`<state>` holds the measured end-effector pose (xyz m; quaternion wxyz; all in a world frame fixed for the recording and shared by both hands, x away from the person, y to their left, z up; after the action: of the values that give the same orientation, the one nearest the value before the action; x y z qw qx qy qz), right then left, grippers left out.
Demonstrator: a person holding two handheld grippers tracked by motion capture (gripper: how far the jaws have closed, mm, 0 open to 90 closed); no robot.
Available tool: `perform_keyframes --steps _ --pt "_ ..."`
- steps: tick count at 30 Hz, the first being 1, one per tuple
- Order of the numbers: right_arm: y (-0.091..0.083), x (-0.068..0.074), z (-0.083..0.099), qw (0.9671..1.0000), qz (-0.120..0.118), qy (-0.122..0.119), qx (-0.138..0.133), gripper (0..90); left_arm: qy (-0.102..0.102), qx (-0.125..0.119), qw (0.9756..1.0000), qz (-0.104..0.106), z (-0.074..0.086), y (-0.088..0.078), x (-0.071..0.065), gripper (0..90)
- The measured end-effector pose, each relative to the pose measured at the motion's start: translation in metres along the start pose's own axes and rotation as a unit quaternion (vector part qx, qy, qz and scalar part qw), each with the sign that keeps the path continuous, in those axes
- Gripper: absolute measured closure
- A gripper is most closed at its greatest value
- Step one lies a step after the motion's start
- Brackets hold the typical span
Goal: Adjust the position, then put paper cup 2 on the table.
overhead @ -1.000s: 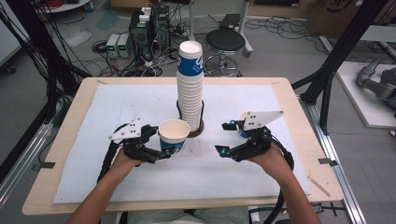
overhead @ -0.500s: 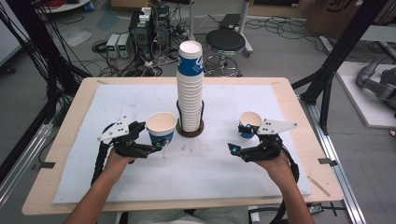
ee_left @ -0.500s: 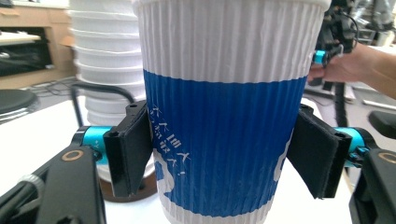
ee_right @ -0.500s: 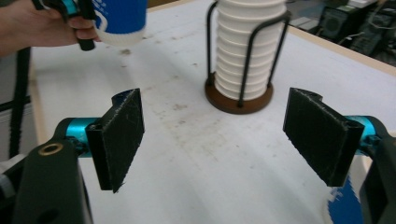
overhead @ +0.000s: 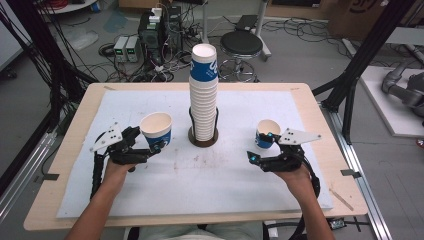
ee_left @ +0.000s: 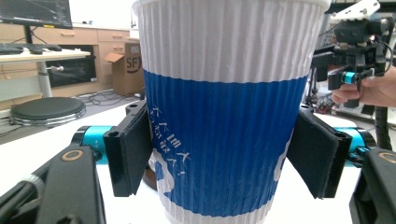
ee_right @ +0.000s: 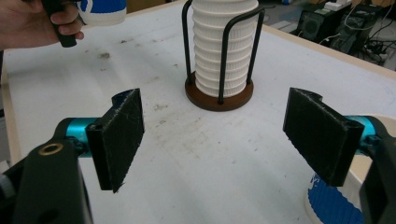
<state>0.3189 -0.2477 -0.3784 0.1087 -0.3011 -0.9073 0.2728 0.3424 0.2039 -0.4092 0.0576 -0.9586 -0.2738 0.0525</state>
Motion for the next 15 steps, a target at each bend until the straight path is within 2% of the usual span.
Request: perform_keyframes --steps 4,9,15 --pt "-0.004 -0.0012 0.003 0.9999 0.011 0.001 -0.009 21.1 -0.002 -0.01 0.9999 -0.013 -0.0012 -0.0076 0.0041 27.8" --pt "-0.0057 -0.0013 0.0035 0.9998 0.017 -0.001 -0.013 21.2 -0.006 -0.013 0.9997 -0.017 -0.0001 -0.0095 0.0072 27.7" --pt "-0.0029 0.0001 0.0038 0.9999 0.01 0.002 -0.012 21.2 -0.009 -0.014 0.9998 -0.015 0.0015 -0.0095 0.0082 27.7"
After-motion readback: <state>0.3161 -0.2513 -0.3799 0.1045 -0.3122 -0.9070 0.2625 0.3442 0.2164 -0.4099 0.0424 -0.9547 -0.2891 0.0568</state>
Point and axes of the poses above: each handheld gripper's, and its own axes: y roughly forward along the jaws, z roughly out of its underside, x roughly to its left, the point moved 2 cm from there along y, roughly forward along the jaws, and after that the axes turned 9 degrees about x, right-handed, at the moved point
